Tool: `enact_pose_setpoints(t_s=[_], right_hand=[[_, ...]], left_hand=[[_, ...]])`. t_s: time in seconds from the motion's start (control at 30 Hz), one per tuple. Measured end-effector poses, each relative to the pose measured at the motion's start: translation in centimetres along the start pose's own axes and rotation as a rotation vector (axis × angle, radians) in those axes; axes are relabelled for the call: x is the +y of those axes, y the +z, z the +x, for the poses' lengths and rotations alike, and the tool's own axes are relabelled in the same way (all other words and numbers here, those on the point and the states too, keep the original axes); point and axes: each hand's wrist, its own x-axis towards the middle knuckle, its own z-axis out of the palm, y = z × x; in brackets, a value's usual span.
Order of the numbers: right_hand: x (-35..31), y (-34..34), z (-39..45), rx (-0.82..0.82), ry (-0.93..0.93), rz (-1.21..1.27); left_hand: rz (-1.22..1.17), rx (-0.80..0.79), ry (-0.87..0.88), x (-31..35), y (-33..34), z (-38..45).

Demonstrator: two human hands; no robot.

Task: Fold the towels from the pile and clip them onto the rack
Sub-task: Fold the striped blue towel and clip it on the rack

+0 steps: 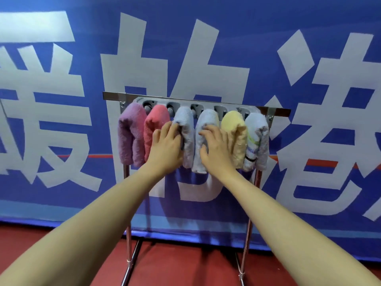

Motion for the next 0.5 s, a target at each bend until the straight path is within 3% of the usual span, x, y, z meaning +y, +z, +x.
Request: enact_pose_setpoints(t_s=[0.2,0.5], right_hand=[[-2.5,2.7,5.4,0.035,-0.314,-0.254],[-2.3,7.6,6.8,-0.198,-0.473,-0.937]], left_hand=[[0.215,0.063,0.018,-4.8,-0.6,2.6],[0.086,-0.105,0.047,-8.6,-0.2,3.5]])
